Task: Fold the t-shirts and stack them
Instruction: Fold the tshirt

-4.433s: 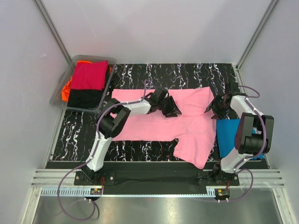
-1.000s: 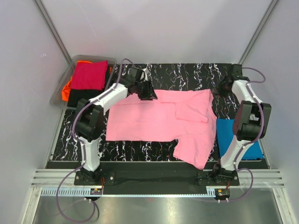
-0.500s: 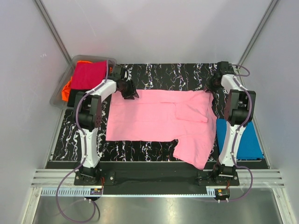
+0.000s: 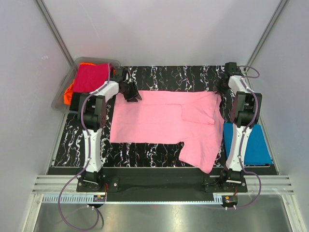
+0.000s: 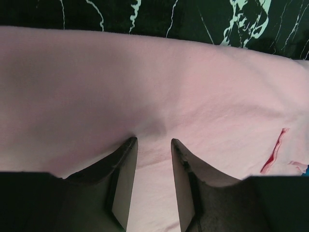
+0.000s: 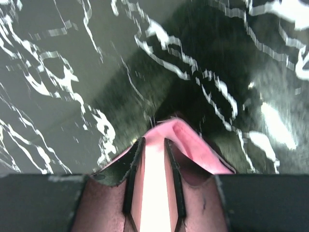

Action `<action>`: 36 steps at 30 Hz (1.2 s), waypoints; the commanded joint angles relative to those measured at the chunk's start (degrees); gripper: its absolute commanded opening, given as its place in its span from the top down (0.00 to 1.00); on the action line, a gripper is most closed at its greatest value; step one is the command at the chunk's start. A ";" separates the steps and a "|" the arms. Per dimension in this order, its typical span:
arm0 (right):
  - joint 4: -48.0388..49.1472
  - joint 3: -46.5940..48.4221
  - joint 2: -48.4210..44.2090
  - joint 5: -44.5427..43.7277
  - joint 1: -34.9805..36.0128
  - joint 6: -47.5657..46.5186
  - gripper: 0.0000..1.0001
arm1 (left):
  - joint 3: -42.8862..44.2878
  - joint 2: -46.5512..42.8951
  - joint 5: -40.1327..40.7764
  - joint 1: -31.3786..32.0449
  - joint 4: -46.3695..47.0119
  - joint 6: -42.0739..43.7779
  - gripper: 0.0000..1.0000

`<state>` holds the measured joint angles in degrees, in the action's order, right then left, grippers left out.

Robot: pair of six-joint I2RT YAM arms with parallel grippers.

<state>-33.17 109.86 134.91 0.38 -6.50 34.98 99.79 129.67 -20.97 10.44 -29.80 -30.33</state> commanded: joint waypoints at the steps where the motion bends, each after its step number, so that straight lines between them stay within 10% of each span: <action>1: -1.72 4.65 3.51 -5.21 -0.88 0.61 0.70 | 2.86 2.78 -0.30 -0.77 1.06 0.18 0.59; 16: -26.06 29.80 4.41 -6.44 -0.88 -9.04 0.35 | -6.34 -14.34 -0.57 2.21 0.71 0.35 0.52; 36: -17.64 -32.50 -50.43 8.04 10.90 -6.95 0.28 | -46.84 -59.60 15.16 4.33 -4.91 -9.64 0.51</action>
<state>-51.70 84.03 91.13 5.41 4.64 26.13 58.06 75.77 -11.68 15.05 -33.91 -34.50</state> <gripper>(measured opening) 0.714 0.495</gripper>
